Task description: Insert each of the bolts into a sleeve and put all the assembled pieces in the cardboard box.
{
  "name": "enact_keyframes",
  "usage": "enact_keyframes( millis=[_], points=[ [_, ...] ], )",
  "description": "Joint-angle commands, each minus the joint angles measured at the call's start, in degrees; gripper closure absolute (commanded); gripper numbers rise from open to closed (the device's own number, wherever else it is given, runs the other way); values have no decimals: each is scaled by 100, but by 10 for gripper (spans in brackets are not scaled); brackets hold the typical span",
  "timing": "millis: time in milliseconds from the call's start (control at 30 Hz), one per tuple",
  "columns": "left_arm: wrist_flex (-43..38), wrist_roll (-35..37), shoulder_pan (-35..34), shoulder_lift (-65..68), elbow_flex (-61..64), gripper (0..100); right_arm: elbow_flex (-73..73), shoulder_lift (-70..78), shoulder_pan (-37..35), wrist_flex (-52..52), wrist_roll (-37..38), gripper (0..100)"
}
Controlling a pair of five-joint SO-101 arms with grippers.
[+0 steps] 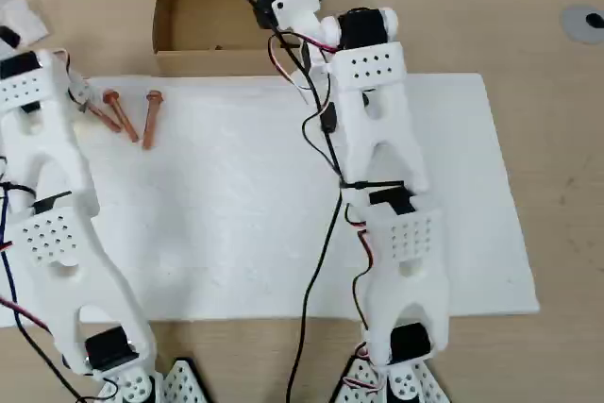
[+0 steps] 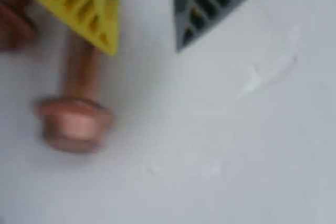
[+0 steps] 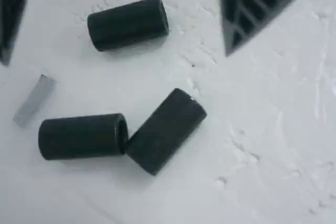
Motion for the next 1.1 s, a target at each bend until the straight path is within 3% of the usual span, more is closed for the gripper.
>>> enact_keyframes(
  millis=[0,200,467,667,1067],
  points=[
    [475,185,97,-84,-1046,914,4,-426,-40,114,35,702],
    [519,211,158,-66,-1292,914,4,-426,-40,114,35,702],
    [176,237,114,-66,-492,913,4,-426,-40,114,35,702],
    [264,510,-9,-75,-149,838,4,-426,-31,114,35,702],
    [378,712,-167,-66,-105,834,4,-426,-40,114,35,702]
  ],
)
